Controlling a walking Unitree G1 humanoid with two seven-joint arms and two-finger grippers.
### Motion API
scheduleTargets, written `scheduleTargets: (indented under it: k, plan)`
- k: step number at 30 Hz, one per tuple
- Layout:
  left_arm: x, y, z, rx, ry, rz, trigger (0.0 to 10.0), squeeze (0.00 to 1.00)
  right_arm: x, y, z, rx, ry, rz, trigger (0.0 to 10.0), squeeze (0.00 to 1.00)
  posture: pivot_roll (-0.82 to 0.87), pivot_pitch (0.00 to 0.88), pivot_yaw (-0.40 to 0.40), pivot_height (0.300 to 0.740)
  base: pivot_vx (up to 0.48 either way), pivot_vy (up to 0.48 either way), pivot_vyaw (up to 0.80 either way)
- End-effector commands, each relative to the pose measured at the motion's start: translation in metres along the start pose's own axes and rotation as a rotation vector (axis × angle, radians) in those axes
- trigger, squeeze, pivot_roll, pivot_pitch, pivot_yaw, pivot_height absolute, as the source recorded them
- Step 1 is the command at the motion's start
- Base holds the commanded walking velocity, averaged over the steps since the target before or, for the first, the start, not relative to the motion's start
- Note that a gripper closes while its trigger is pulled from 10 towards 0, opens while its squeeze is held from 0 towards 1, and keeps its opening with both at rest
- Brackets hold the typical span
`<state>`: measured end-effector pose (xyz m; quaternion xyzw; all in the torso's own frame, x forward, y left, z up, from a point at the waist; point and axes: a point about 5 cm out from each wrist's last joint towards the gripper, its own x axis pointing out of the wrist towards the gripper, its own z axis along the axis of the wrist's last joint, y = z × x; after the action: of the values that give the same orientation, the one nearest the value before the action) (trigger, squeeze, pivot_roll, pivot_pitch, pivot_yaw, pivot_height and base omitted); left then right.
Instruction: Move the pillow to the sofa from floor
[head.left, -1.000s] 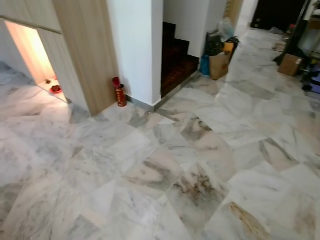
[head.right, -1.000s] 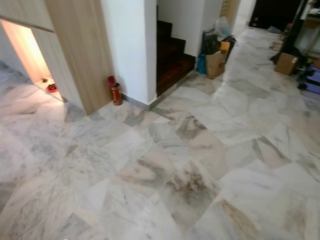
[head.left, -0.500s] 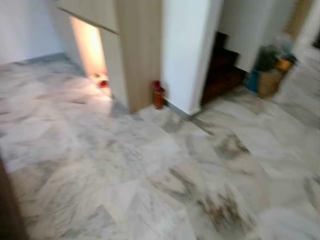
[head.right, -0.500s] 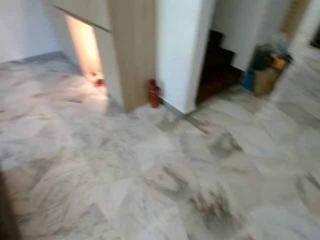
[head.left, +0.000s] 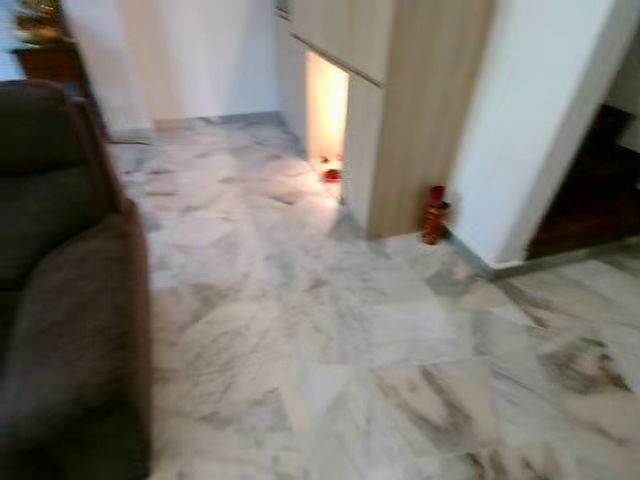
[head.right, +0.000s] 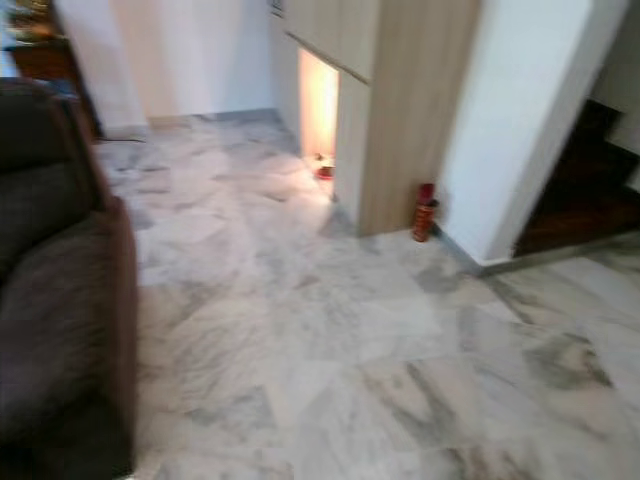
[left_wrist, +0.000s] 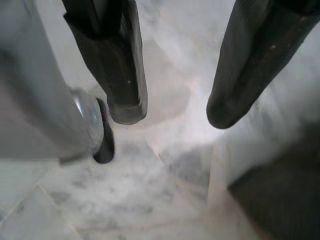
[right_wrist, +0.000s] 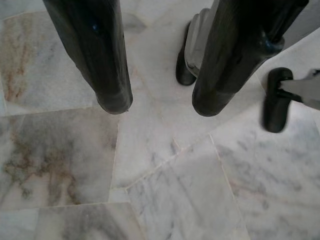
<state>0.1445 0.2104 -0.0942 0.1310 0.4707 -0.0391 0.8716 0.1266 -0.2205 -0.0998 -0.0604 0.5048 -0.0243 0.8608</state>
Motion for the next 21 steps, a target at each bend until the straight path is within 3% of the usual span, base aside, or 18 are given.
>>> scheduleTargets:
  k: [1, 21]
  plan:
    - [0.0111, 0.0108, 0.0425, -0.15, 0.014, -0.028, 10.0, 0.0, 0.004, -0.0164, 0.0269, 0.531, -0.091, -0.07, 10.0, 0.0, -0.08, 0.0, 0.03, 0.74, 0.0, 0.0, 0.8]
    - [0.0109, 0.0122, 0.0419, -0.142, 0.015, -0.028, 10.0, 0.0, 0.0042, -0.0151, 0.027, 0.533, -0.089, -0.063, 10.0, 0.0, -0.08, 0.0, 0.038, 0.74, 0.0, 0.0, 0.8]
